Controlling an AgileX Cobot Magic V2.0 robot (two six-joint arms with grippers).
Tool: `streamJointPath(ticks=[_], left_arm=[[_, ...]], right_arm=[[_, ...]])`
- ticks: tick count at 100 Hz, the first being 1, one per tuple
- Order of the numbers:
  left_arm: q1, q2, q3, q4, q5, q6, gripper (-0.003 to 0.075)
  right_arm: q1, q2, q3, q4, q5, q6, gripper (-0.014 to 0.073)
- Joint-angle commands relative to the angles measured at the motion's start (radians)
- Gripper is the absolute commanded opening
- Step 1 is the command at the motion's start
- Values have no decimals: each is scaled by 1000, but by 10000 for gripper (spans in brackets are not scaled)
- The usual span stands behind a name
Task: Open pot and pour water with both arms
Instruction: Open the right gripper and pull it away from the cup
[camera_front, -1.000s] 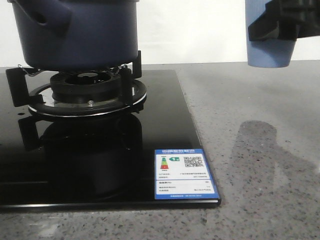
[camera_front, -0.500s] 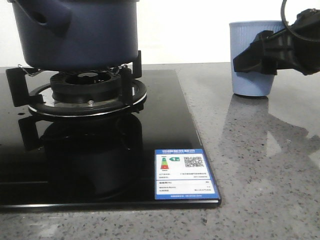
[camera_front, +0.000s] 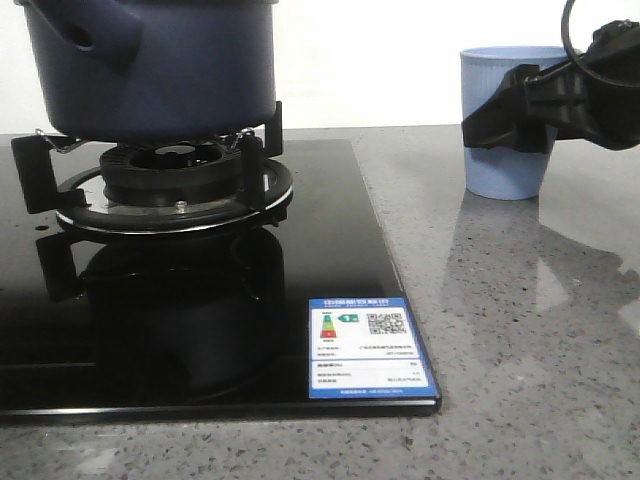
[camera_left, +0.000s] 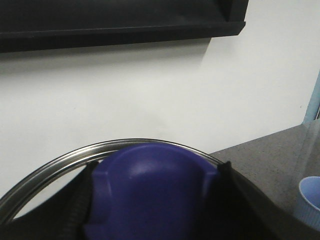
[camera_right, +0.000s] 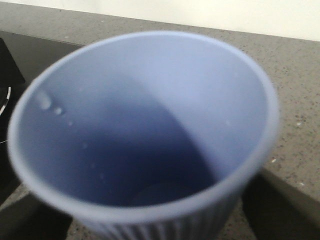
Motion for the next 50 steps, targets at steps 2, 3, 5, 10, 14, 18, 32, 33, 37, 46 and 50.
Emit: streamJointPath(ticks=[2, 3, 5, 10, 14, 18, 32, 33, 37, 46, 50], left_arm=[[-7, -27, -40, -30, -81, 2, 359], [-7, -27, -40, -30, -81, 2, 359], [-7, -27, -40, -30, -81, 2, 359], [-7, -27, -40, -30, -81, 2, 359], [-7, -27, -40, -30, -81, 2, 359], [-7, -27, -40, -30, -79, 2, 359], [-7, -25, -40, -32, -77, 2, 359], [-7, -25, -40, -34, -77, 2, 359], [-7, -24, -40, -39, -76, 2, 359], [-7, -11, -40, -55, -62, 2, 359], [-7, -7, -40, -58, -54, 2, 359]], right_arm=[[-4, -36, -23, 3, -55, 18, 617], [-4, -38, -23, -1, -55, 21, 617], [-4, -41, -23, -7, -49, 32, 617], [-4, -54, -23, -26, -31, 60, 617], [-4, -68, -23, -56, -7, 89, 617], [-4, -85, -21, -90, 12, 122, 617], [-4, -162, 14, -151, 79, 152, 617], [-4, -166, 17, -151, 86, 152, 617], [-4, -190, 33, -151, 107, 153, 617], [-4, -250, 80, -151, 139, 169, 617], [-4, -280, 100, -151, 140, 178, 617]])
